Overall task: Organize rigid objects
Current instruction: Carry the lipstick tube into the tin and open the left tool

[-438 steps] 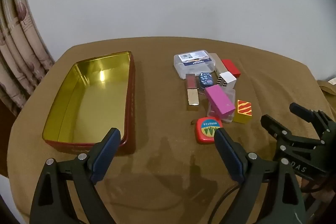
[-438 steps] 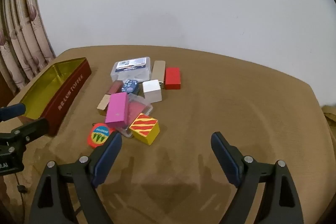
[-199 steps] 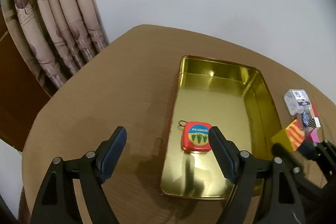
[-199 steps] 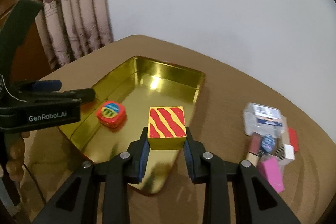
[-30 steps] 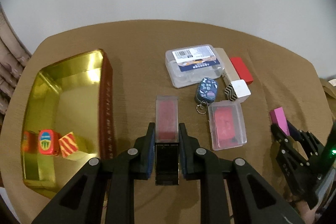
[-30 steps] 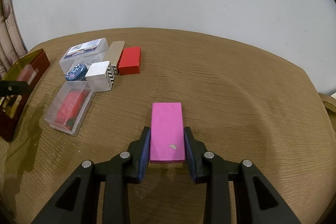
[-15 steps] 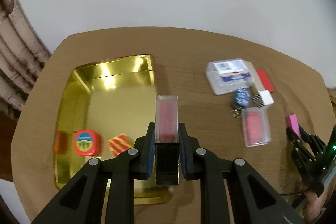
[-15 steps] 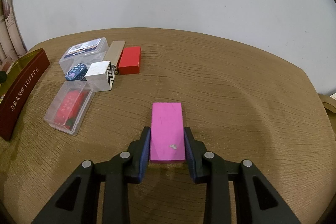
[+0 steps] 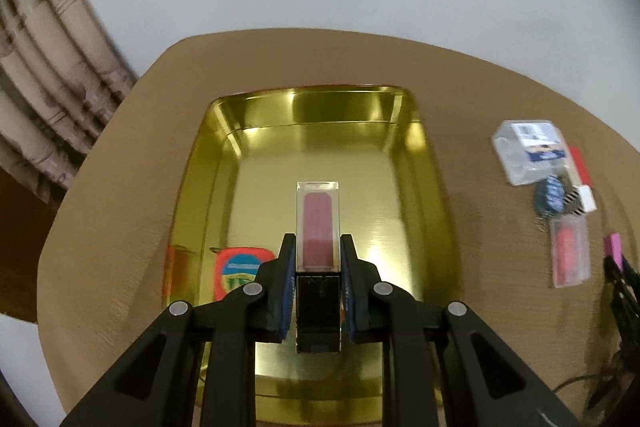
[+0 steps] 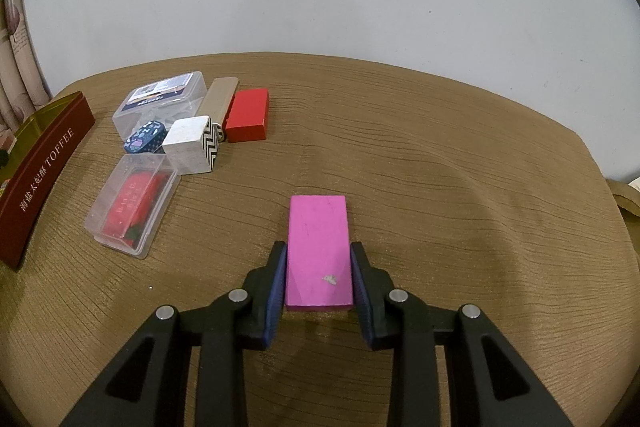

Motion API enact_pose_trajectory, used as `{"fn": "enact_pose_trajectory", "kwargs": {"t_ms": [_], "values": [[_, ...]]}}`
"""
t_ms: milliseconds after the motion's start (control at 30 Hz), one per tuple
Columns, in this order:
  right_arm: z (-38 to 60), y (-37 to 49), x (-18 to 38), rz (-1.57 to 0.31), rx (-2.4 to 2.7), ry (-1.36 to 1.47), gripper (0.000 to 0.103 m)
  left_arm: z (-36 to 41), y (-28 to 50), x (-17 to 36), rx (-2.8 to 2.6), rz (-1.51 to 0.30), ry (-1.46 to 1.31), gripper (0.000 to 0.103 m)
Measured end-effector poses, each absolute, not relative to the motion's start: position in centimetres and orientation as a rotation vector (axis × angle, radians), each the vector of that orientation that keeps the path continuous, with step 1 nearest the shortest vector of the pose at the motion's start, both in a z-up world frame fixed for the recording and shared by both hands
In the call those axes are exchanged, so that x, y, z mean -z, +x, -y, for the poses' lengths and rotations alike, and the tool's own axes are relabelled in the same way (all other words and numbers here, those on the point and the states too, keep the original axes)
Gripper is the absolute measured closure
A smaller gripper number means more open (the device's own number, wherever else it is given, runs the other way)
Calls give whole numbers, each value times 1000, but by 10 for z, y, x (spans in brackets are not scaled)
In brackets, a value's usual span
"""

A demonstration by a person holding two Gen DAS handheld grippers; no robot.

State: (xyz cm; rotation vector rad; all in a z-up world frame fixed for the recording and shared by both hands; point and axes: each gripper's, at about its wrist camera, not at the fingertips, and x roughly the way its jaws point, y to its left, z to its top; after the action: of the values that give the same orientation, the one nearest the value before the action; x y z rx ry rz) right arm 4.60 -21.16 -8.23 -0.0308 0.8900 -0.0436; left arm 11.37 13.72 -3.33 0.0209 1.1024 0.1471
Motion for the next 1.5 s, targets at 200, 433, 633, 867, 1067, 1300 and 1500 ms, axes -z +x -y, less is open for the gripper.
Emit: {"fn": "enact_pose_trajectory", "kwargs": {"t_ms": [200,433,633,867,1067,1300,1500], "values": [[212,46,82,-890,44,-32,71,-162,122,48,-177,-1128,-22,85],[211,46,83,-891,45,-40,71,-185,133,58,-193,-1132,-47,85],[211,46,82,-891,45,-39,71,-195,146,62,-203,-1141,-76,85],[212,47,82,-891,45,-41,71,-199,166,65,-217,-1154,-83,85],[211,47,82,-891,42,-43,71,-192,177,71,-211,-1187,-41,85],[211,46,82,-891,43,-42,71,-195,174,71,-223,-1185,-53,82],[211,47,83,-890,46,-45,71,-197,158,54,-220,-1150,-74,77]]}}
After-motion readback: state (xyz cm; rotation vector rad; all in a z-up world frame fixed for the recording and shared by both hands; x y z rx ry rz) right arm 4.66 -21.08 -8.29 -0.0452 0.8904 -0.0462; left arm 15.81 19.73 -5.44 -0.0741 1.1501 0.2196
